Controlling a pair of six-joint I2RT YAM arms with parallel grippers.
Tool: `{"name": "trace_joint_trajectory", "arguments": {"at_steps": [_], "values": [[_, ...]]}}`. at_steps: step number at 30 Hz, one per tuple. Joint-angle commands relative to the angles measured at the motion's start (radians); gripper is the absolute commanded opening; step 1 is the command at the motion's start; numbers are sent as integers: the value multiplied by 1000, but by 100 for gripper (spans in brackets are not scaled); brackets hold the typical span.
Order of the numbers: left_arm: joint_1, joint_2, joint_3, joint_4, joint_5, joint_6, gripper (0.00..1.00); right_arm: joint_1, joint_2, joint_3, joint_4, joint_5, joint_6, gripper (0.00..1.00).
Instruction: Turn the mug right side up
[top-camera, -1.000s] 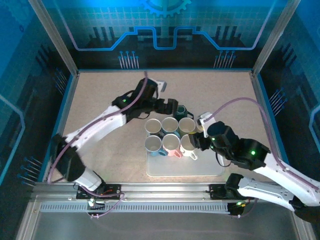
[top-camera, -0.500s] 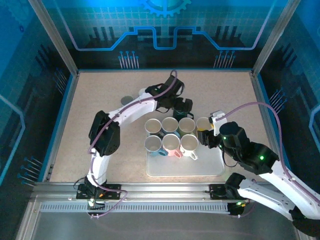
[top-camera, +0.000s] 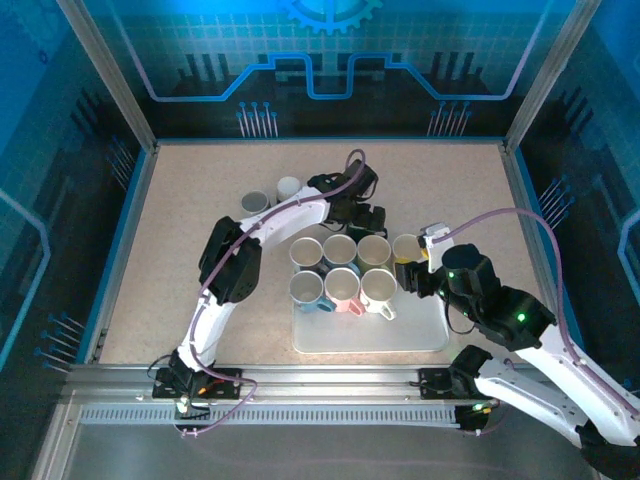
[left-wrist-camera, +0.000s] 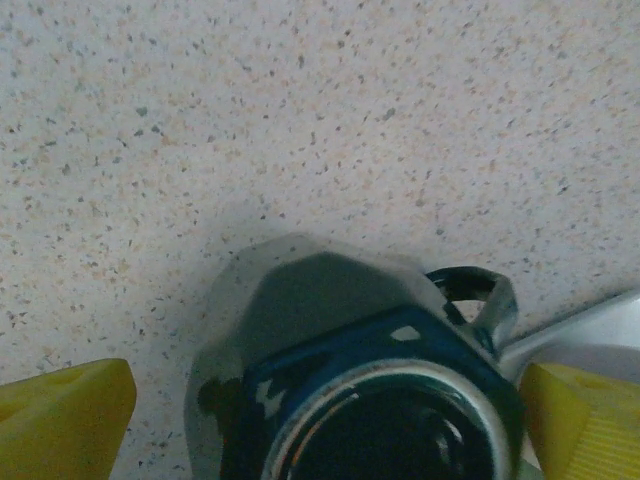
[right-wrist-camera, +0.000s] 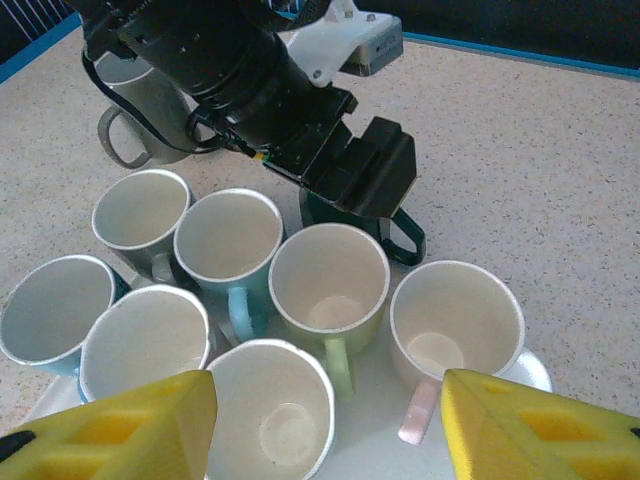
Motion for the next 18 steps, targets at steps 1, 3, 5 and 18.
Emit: {"name": "trace_joint_trajectory", "arguments": {"at_steps": [1,3,5,18], "values": [[-9,37,50,-40,-11,-26,99,-13,-10,-6,32,-17,-15,62],[-7,47,58,-43,-23,-18,99,-15,-11,-7,30,-17,-16,62],[0,47,58,-47,-46,-15,99,-17,-13,-6,29,-16,-17,62],[103,45,37,-5,-58,9,65,-19,-11,-8,39,-9,-25,62]]}}
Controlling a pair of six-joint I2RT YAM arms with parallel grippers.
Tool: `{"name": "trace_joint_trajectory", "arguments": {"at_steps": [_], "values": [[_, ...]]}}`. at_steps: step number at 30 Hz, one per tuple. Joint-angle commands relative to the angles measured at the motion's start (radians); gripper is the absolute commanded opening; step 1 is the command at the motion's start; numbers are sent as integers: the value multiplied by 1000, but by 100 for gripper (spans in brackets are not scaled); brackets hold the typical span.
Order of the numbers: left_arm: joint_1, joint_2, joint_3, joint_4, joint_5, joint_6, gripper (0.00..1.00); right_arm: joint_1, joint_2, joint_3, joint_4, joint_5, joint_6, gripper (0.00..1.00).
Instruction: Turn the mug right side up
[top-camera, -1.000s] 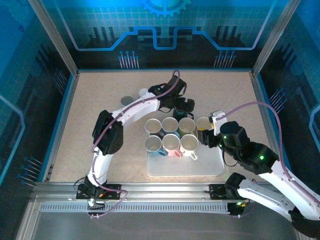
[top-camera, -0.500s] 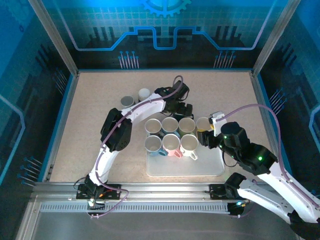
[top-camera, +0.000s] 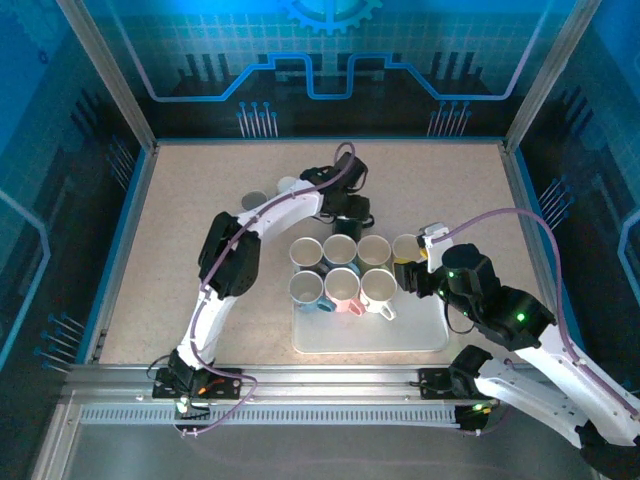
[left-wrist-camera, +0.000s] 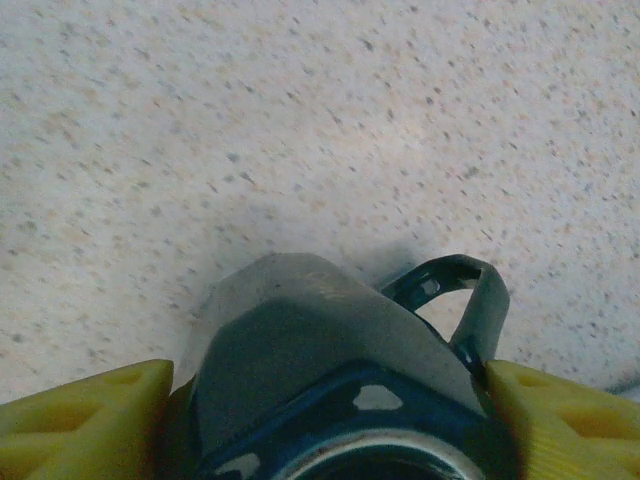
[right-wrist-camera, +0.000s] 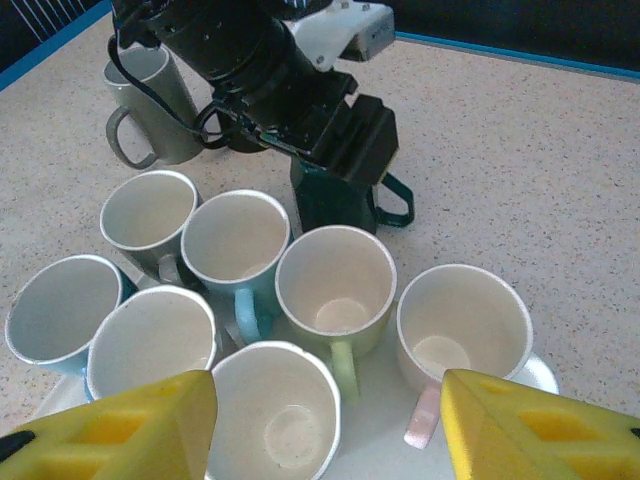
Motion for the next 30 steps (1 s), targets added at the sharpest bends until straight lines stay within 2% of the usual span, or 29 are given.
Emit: {"name": "trace_joint_trajectory", "arguments": {"at_steps": [1,8,13,19,23,26,30], "values": [[31,13,8,-11,-28,6,63,-16,-10,-9,34,5,-18,62],[38,1,1,26,-12,11,49,-17,2,-8,41,5,-18,61],[41,-65,2,47,-13,20,48,-19,8,-4,38,5,-17,61],[51,-214,-20,88,27,24,48,-28,57,30,23,-29,3,61],[52,-395,-152,207,61,60,49,-52,135,112,6,-87,30,62],[58,-572,-330,377,78,90,48,-67,207,201,-29,-109,85,62],[59,-828,-611,650,114,198,47,-80,251,280,-35,-172,178,60]]}}
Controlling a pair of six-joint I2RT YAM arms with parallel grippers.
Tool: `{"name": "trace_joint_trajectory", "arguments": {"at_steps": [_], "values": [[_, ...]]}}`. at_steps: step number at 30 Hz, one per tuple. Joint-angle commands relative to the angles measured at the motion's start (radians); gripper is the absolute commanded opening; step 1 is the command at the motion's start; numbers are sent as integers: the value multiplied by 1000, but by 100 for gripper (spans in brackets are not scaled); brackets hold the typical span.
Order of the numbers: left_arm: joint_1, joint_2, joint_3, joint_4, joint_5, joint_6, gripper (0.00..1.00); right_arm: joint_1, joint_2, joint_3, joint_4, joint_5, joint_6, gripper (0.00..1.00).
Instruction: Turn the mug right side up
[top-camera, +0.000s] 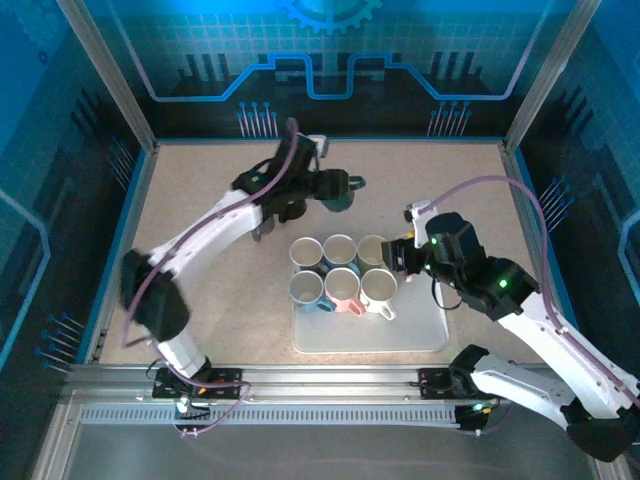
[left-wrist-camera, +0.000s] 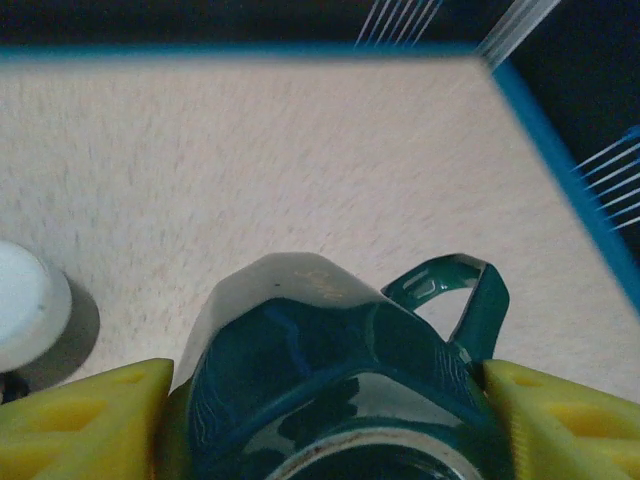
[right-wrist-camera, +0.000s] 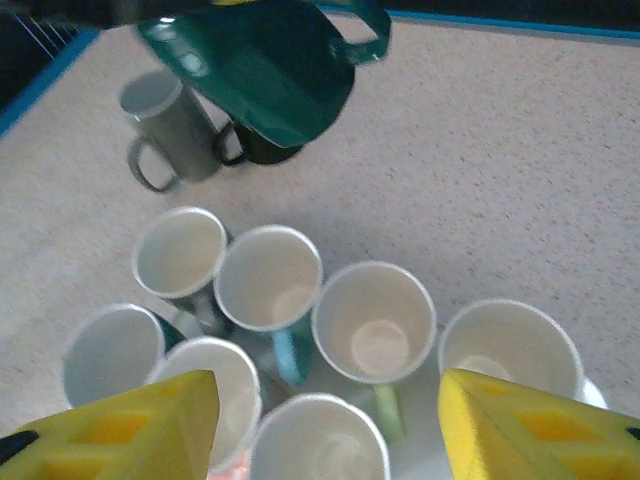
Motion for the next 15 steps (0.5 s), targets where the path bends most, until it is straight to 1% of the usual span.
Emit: {"name": "trace_joint_trajectory", "arguments": {"at_steps": [1,3,6,8,9,12,15], "values": [[7,-214,-191,365,42,127,47,-29,7,73,-8,-95,118,60],[7,-340,-378,556,32,199,43,-61,23,110,-15,-183,204,59],[10,-479,-593,813,114,308,37,-119,46,145,-17,-356,329,59],[8,-537,-680,920,150,355,36,-150,46,137,18,-474,399,58],[9,-563,-710,950,163,377,36,-161,46,131,37,-532,433,58],[10,-617,-769,1003,226,438,37,-183,56,125,58,-647,515,57],[9,-659,-808,1039,282,465,38,-203,75,109,79,-752,595,57]]}}
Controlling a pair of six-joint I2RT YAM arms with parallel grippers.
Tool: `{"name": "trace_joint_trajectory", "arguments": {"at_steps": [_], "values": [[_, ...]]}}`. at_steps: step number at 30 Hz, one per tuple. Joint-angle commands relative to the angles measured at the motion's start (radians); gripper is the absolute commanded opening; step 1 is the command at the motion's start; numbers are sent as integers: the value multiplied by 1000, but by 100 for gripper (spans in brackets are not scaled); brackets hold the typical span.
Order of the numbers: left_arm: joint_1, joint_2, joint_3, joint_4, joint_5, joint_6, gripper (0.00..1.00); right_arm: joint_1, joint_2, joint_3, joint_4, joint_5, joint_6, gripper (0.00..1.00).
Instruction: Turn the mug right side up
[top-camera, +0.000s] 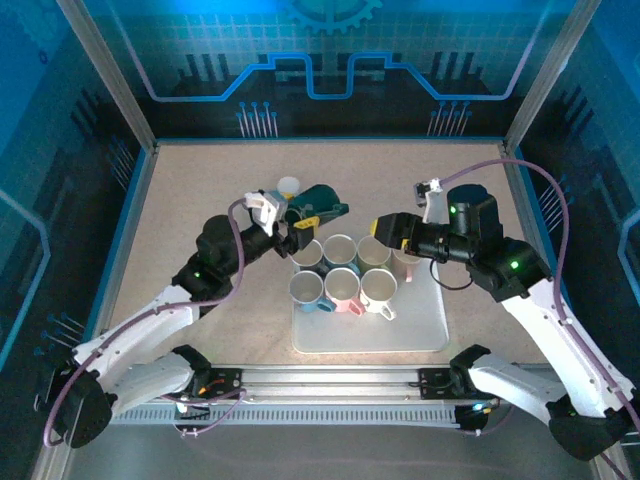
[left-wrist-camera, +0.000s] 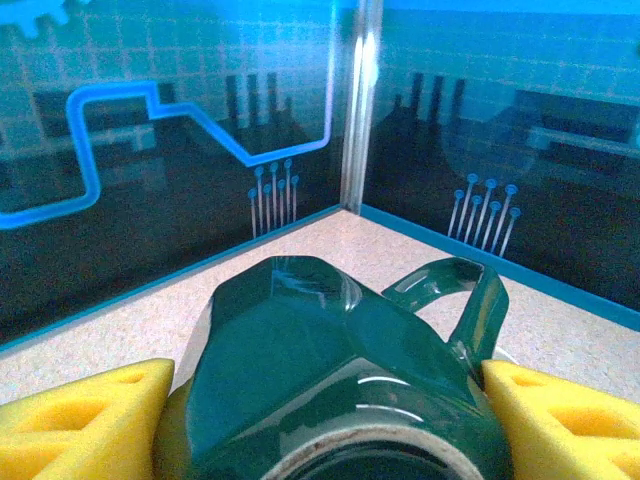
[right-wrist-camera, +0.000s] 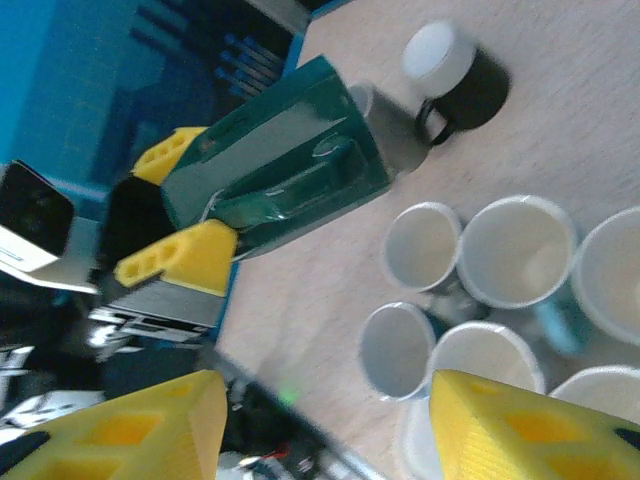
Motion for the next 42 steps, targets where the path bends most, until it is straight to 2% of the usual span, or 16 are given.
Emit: {"name": "trace_joint_trajectory", "arguments": {"at_steps": [1,5,12,21,25,33,42], "values": [[6,-94,-4,275,117,94,38,-30,20,-26,79,-243,188,57],[6,-121,-31,301,157,112,38,-31,34,-141,346,-395,441,58],[6,-140,-35,294,210,132,37,-26,48,-195,538,-444,595,57],[5,-154,-35,258,213,166,38,-29,36,-257,634,-471,665,54],[7,-153,-35,234,202,191,38,-30,39,-265,739,-499,722,53],[6,-147,-44,235,201,197,38,-32,59,-245,737,-504,722,52],[6,-148,-46,245,255,201,38,-23,121,-244,788,-482,745,52]]}}
